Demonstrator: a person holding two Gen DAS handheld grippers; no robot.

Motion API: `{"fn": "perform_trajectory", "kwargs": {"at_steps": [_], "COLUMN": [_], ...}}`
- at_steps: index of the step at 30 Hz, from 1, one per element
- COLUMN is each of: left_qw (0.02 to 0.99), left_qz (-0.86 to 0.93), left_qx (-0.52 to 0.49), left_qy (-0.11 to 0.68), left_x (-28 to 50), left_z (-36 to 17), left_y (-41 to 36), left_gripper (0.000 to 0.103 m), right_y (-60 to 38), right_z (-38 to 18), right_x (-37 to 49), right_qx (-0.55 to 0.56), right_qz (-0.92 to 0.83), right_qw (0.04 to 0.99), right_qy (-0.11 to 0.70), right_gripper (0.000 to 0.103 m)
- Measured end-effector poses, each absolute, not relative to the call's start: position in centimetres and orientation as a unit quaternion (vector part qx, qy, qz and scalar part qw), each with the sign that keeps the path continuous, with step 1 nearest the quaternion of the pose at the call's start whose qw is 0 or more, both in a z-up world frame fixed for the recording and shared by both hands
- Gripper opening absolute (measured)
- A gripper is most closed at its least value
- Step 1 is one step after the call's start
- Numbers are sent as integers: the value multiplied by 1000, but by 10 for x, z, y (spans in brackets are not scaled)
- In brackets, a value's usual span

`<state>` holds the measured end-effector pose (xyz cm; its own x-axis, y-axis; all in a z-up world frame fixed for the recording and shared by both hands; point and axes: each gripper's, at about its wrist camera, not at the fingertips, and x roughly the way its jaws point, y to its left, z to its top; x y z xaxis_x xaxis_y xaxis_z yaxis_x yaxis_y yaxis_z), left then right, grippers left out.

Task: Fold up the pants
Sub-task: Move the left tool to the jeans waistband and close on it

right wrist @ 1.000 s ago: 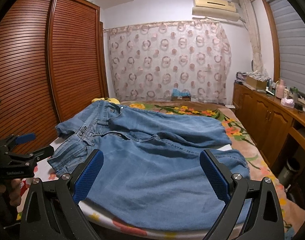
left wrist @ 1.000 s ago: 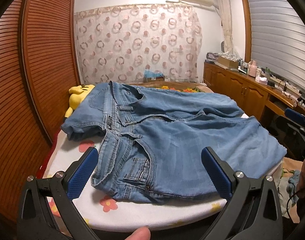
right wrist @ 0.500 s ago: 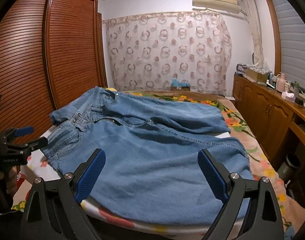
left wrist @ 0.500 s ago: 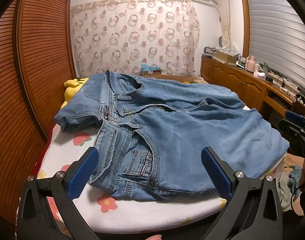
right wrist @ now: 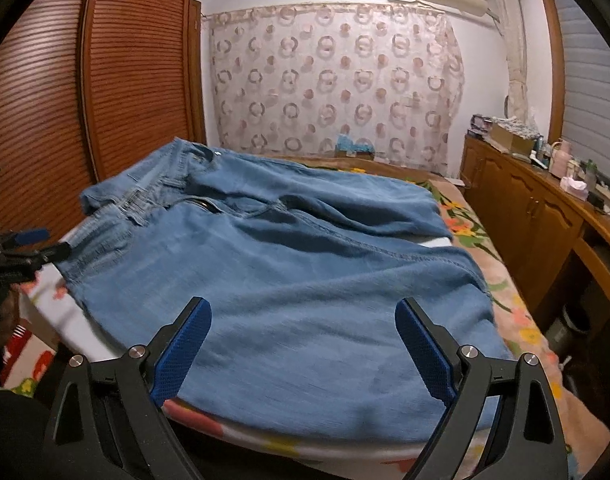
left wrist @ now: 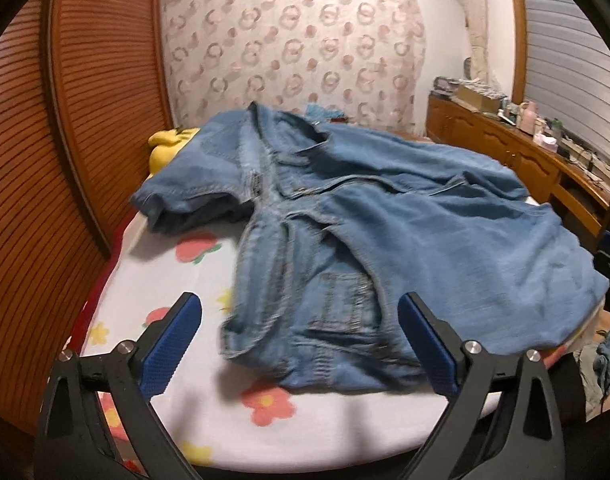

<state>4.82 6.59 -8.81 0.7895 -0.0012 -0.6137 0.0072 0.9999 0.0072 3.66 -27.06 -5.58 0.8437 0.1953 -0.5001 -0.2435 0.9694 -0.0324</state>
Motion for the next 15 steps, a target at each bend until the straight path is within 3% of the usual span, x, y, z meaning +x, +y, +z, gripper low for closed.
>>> {"fn": "perform_trajectory", "kwargs": {"at_steps": [4,15], "left_qw": [942,936], "left_qz": [1,8], "left_qx": [0,-10], "left_qy": [335,350], "left_x": [50,54], "left_z": [-96,-103], "left_y": [81,111], "left_gripper": [92,59], "right_y": [-270,-279], "right_z": [-57,-55], "right_x": [38,30], "right_qx": [-48,-46], "right_qz": [100,54], "right_qw": [960,960], "right_qy": [257,271], "right_gripper": [94,94]}}
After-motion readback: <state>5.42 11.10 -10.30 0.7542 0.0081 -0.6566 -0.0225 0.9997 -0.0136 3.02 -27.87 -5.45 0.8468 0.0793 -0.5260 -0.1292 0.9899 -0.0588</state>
